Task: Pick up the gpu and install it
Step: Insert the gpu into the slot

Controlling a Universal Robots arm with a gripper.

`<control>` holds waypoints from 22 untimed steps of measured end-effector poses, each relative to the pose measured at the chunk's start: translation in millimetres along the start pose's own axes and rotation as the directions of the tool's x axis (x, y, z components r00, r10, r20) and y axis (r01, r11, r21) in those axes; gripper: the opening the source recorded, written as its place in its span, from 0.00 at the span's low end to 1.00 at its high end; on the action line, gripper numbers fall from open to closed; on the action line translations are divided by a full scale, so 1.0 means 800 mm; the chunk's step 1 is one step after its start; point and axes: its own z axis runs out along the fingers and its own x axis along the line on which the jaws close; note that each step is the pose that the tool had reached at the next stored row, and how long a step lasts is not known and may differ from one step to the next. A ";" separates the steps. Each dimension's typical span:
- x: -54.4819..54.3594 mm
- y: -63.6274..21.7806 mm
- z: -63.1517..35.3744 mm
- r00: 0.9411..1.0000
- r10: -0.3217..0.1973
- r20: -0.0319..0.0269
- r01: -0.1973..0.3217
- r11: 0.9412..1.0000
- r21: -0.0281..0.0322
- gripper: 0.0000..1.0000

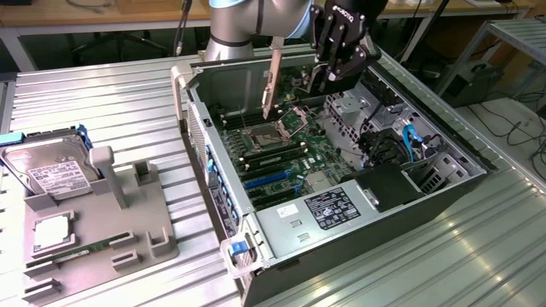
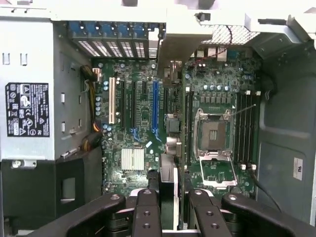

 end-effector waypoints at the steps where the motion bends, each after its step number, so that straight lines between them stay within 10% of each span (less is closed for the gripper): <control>1: 0.000 0.000 0.002 1.000 0.002 0.000 -0.002 1.000 0.000 0.27; 22: -0.010 0.000 0.043 1.000 0.002 0.000 -0.002 1.000 -0.001 0.27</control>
